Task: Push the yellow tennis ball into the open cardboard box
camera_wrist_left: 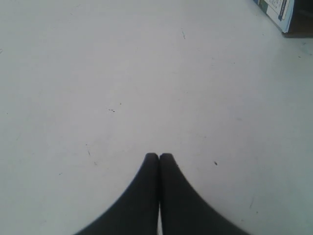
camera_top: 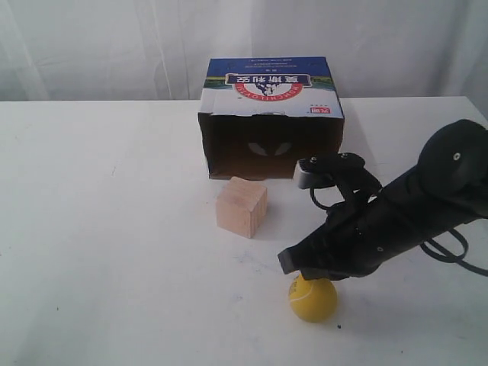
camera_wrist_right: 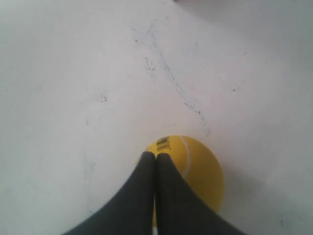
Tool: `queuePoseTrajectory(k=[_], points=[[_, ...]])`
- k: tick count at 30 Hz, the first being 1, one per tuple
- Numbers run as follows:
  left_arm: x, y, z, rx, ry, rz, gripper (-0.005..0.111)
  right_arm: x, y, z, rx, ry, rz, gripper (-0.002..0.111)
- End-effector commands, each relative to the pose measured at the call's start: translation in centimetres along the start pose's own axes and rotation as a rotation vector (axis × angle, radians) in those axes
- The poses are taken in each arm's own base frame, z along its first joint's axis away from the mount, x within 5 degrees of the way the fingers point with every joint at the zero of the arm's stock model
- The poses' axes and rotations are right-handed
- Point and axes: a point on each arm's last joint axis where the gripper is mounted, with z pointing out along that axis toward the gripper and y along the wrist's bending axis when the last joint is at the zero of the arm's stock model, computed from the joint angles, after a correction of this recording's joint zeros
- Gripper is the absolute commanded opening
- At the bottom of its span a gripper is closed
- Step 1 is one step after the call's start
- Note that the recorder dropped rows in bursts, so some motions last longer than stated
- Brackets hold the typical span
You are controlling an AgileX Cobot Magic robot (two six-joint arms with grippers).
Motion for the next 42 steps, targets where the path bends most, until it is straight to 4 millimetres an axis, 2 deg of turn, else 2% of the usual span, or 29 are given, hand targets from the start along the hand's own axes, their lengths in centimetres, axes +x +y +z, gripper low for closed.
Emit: queuePoseTrajectory(k=[1, 7, 13, 17, 25, 37, 42], points=[[0.1, 0.0, 0.0, 0.005, 0.001, -0.001, 0.000, -0.2, -0.1, -0.1, 0.018, -0.032, -0.019, 0.000], [0.1, 0.0, 0.0, 0.005, 0.001, -0.001, 0.000, -0.1, 0.0, -0.1, 0.007, -0.019, -0.037, 0.000], [0.1, 0.0, 0.0, 0.005, 0.001, -0.001, 0.000, 0.8, 0.4, -0.1, -0.043, 0.069, -0.102, 0.000], [0.1, 0.0, 0.0, 0.005, 0.001, -0.001, 0.000, 0.9, 0.0, 0.2, -0.008, 0.030, -0.095, 0.000], [0.1, 0.0, 0.0, 0.005, 0.001, -0.001, 0.000, 0.7, -1.1, 2.1, 0.044, 0.024, -0.076, 0.000], [0.1, 0.0, 0.0, 0.005, 0.001, -0.001, 0.000, -1.7, -2.4, 1.9, 0.195, -0.222, -0.084, 0.000], [0.1, 0.0, 0.0, 0.005, 0.001, -0.001, 0.000, -3.7, -2.7, -0.5, 0.325, -0.461, -0.166, 0.000]])
